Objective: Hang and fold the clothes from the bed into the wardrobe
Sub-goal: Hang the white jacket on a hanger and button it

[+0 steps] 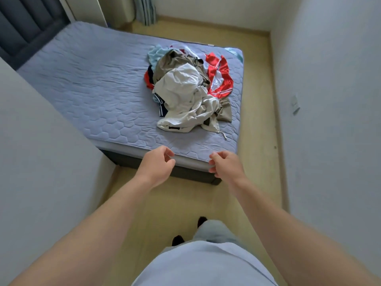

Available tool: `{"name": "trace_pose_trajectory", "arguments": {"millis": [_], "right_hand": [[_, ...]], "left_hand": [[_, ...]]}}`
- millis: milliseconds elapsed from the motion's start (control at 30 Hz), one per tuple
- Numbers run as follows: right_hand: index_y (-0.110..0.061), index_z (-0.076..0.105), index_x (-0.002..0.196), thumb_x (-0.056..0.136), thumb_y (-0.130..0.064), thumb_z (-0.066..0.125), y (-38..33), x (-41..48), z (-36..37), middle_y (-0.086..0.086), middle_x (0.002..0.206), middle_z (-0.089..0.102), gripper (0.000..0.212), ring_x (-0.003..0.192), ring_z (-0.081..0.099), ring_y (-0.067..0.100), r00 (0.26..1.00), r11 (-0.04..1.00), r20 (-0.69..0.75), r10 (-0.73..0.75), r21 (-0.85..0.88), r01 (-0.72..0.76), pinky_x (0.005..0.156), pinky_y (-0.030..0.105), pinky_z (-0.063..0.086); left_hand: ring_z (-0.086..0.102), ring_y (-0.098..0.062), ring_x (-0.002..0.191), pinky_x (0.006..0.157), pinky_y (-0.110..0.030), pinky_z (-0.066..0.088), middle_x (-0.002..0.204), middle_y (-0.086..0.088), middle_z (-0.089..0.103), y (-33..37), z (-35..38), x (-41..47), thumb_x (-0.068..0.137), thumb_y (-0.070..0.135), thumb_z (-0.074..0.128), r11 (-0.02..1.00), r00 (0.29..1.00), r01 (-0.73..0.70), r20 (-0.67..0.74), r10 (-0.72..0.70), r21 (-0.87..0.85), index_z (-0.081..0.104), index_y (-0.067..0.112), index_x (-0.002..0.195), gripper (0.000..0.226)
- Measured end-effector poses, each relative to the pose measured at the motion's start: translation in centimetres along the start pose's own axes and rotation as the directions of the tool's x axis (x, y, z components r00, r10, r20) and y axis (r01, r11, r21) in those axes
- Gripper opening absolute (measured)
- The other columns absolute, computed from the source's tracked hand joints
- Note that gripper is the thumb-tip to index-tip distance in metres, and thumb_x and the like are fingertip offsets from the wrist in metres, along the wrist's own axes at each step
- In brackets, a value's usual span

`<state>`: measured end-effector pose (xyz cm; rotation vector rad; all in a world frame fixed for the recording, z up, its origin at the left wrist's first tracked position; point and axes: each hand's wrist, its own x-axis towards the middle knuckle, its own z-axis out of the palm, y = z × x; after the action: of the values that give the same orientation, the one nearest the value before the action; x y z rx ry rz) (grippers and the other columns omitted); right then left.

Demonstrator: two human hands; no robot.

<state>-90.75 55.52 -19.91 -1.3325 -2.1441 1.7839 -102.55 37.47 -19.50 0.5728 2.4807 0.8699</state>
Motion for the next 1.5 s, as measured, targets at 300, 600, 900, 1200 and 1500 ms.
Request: {"name": "trace_pose_trajectory", "arguments": {"millis": [300, 600, 900, 1200, 1500], "right_hand": [[-0.011, 0.062, 0.105, 0.098, -0.018, 0.052, -3.1, 25.6, 4.4, 0.004, 0.093, 0.066, 0.014, 0.065, 0.066, 0.016, 0.929, 0.901, 0.08, 0.361, 0.229, -0.369, 0.053, 0.026, 0.049], [-0.015, 0.053, 0.128, 0.103, -0.016, 0.039, -5.9, 51.9, 10.8, 0.011, 0.128, 0.061, 0.029, 0.082, 0.063, 0.021, 0.738, 0.685, 0.144, 0.66, 0.287, -0.669, 0.06, 0.032, 0.045], [-0.018, 0.003, 0.158, 0.097, -0.018, 0.048, -0.1, 67.6, 18.7, 0.019, 0.145, 0.041, 0.076, 0.104, 0.047, 0.024, 0.827, 0.745, 0.189, 0.53, -0.57, -0.347, 0.088, 0.034, 0.038], [-0.01, 0.055, 0.094, 0.088, -0.006, 0.052, 2.5, 71.8, 20.2, 0.013, 0.113, 0.061, 0.007, 0.098, 0.06, 0.032, 0.901, 0.465, 0.062, 0.428, -0.87, -0.161, 0.073, 0.036, 0.046], [-0.006, 0.06, 0.116, 0.096, -0.026, 0.043, -1.7, 70.6, 18.6, 0.018, 0.129, 0.048, 0.032, 0.108, 0.055, 0.038, 0.953, 0.526, 0.198, 0.231, -0.849, 0.049, 0.083, 0.04, 0.047]], "left_hand": [[0.065, -0.014, 0.086, 0.074, -0.03, 0.048, 0.096, 0.009, 0.065, 0.7, 1.0, 20.6, 0.094, 0.027, 0.058, 0.993, 0.987, 0.109, 0.115, -0.113, 0.038, 0.06, 0.027, 0.109, 0.014], [0.066, -0.011, 0.087, 0.068, -0.024, 0.042, 0.104, 0.011, 0.064, -2.4, 2.8, 40.5, 0.097, 0.025, 0.051, 0.939, 0.929, 0.341, 0.166, -0.331, -0.036, 0.059, 0.031, 0.108, 0.015], [0.067, -0.01, 0.083, 0.073, -0.028, 0.049, 0.1, 0.017, 0.065, -10.2, 6.5, 49.4, 0.094, 0.025, 0.056, 0.855, 0.852, 0.51, 0.19, -0.488, -0.09, 0.058, 0.039, 0.098, 0.015], [0.066, -0.011, 0.083, 0.074, -0.027, 0.049, 0.096, 0.014, 0.065, -13.9, 8.2, 51.7, 0.093, 0.023, 0.057, 0.794, 0.787, 0.602, 0.232, -0.572, -0.082, 0.058, 0.04, 0.09, 0.017], [0.068, -0.011, 0.078, 0.062, -0.025, 0.043, 0.092, 0.016, 0.066, -11.2, 5.7, 54.0, 0.095, 0.023, 0.054, 0.785, 0.771, 0.617, 0.25, -0.586, -0.062, 0.057, 0.037, 0.091, 0.015]]}}
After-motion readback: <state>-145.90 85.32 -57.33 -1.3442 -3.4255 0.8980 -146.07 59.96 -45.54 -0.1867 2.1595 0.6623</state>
